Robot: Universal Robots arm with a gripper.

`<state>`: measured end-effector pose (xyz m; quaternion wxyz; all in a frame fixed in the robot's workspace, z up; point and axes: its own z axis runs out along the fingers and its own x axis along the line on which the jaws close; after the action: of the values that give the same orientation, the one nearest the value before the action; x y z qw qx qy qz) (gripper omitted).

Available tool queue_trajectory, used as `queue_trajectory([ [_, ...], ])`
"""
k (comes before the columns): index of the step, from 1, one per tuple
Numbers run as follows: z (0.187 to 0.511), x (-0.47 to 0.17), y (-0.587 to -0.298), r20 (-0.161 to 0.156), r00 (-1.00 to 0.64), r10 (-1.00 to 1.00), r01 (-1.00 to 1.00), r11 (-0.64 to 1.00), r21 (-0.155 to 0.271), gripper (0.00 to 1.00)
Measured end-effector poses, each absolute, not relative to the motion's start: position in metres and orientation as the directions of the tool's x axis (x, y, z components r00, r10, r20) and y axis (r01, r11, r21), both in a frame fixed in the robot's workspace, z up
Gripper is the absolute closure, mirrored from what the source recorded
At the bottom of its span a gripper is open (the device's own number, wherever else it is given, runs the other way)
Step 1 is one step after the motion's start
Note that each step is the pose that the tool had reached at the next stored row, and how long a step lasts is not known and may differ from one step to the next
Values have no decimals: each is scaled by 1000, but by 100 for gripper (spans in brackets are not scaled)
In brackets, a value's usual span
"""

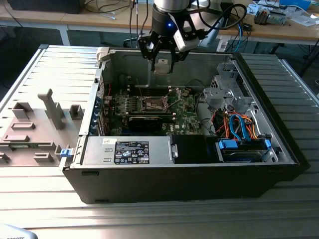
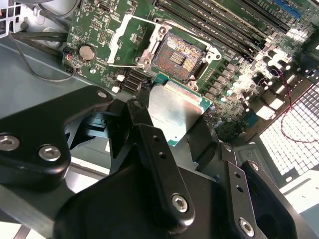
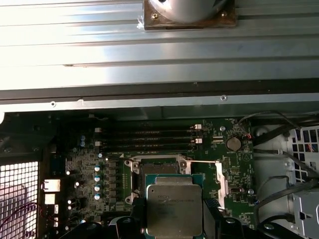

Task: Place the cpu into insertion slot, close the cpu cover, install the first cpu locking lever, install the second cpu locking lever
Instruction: 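Place the cpu into insertion slot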

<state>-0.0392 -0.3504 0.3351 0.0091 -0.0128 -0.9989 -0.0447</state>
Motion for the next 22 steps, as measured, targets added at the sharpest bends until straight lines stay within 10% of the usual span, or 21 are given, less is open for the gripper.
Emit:
queue_trajectory([
  [22, 329, -41, -350, 19, -1000, 25, 26, 996, 89, 45],
])
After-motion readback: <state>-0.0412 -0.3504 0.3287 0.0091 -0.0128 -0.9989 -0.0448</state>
